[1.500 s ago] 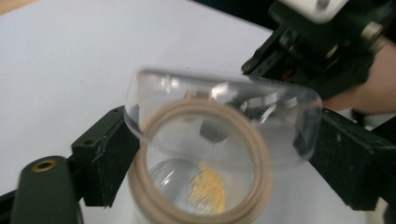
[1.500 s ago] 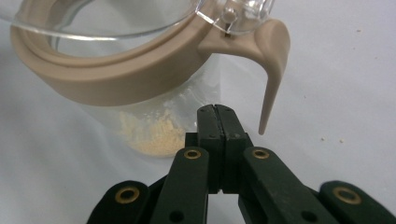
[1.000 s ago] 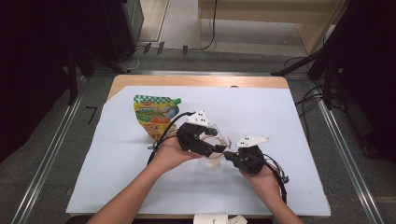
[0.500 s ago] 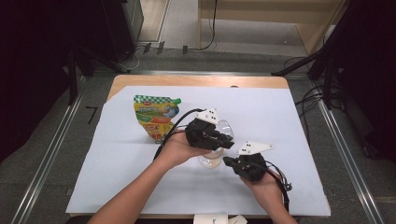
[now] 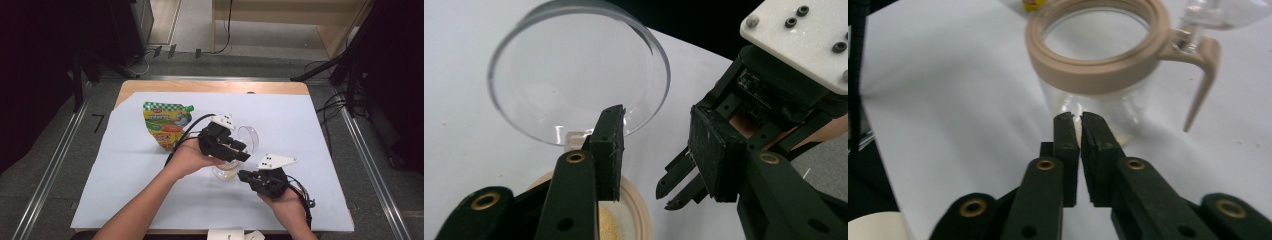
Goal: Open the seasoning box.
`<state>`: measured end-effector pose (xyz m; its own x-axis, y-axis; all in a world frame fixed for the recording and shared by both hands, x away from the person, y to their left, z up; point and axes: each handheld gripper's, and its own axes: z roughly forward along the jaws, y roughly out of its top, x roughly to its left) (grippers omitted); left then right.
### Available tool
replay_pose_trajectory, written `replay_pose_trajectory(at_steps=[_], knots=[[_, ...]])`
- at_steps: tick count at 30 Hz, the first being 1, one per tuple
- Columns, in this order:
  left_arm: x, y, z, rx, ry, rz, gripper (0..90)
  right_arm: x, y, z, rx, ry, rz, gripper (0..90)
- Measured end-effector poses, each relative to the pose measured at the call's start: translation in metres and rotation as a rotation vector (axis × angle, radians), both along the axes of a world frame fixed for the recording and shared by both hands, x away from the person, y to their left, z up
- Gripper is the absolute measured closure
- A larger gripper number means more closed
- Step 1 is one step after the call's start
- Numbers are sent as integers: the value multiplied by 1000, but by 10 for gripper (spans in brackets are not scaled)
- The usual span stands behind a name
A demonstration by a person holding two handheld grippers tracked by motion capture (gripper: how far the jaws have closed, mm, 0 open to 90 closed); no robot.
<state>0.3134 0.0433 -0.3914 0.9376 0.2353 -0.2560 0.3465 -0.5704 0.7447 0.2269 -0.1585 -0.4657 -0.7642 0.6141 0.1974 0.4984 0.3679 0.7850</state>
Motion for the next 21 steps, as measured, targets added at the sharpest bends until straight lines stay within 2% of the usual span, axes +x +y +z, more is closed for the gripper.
replay_pose_trajectory(at_steps=[2,4,9,11,13,16,17,18,20,21], knots=[[-1,6,2,-13,9,8,597,-1,2,0,6,-12,21,793],[-2,15,5,-17,2,18,605,-1,4,0,25,-1,37,735],[-2,34,8,-41,-6,85,633,-1,11,-2,52,29,73,612],[-3,41,8,-37,-4,101,629,-2,13,-1,65,21,75,575],[-2,48,8,-18,12,110,604,-3,14,0,71,20,81,568],[0,59,9,-30,34,113,583,-2,14,0,70,20,88,558],[1,62,9,-33,48,111,577,-2,15,0,72,17,91,557],[4,66,9,-41,82,107,570,-2,15,1,73,19,91,553],[6,74,8,-42,106,118,541,-2,16,1,70,11,100,543],[6,77,8,-41,104,122,536,-3,17,2,69,11,103,540]])
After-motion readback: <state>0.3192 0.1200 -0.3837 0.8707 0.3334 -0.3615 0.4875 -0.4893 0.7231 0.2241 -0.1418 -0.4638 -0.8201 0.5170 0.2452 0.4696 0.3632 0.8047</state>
